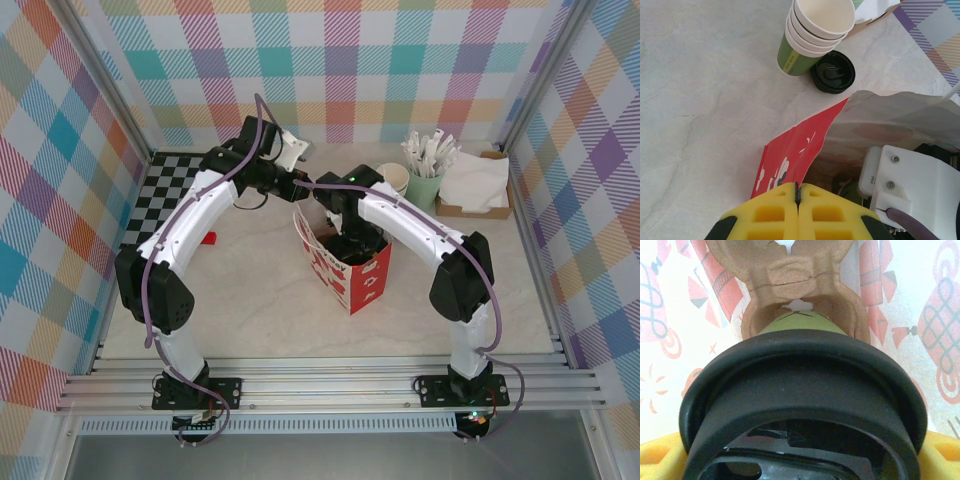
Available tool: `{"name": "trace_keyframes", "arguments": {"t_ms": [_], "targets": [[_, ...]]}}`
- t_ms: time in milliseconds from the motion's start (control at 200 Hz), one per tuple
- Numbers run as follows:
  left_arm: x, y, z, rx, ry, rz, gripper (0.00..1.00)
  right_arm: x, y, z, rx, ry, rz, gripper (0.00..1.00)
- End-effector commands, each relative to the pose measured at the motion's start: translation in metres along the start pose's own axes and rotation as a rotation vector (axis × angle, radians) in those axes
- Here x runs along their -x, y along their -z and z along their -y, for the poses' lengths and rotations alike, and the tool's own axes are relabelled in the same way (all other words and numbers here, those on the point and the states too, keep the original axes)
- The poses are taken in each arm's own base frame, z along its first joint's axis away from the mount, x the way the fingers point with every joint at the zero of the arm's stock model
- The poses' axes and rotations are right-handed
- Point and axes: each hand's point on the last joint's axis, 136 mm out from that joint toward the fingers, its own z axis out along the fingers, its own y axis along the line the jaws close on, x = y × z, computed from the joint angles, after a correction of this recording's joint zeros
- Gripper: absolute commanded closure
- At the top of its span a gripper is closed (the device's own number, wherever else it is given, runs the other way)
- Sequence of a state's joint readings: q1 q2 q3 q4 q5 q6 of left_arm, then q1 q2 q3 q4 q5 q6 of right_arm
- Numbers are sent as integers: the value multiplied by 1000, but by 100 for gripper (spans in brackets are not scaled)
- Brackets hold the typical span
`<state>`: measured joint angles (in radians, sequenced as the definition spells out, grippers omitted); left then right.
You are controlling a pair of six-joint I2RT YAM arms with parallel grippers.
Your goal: Pack the takeout coffee
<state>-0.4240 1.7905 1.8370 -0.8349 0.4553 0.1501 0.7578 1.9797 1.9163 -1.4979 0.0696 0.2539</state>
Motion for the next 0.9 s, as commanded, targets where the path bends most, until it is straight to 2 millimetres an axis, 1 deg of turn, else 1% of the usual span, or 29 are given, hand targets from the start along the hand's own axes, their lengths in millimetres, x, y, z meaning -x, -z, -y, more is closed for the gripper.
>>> {"name": "trace_keyframes", "arguments": {"t_ms": [0, 670, 895], "targets": [[0, 4, 9, -23, -18, -1, 100, -5, 2, 1, 4, -16, -27, 66], [0, 4, 9, -26, -17, -1, 100, -4, 3, 1, 5, -17, -14, 66], [0, 4, 9, -26, -16, -2, 100, 1, -1, 1, 11, -16, 9, 66]]}}
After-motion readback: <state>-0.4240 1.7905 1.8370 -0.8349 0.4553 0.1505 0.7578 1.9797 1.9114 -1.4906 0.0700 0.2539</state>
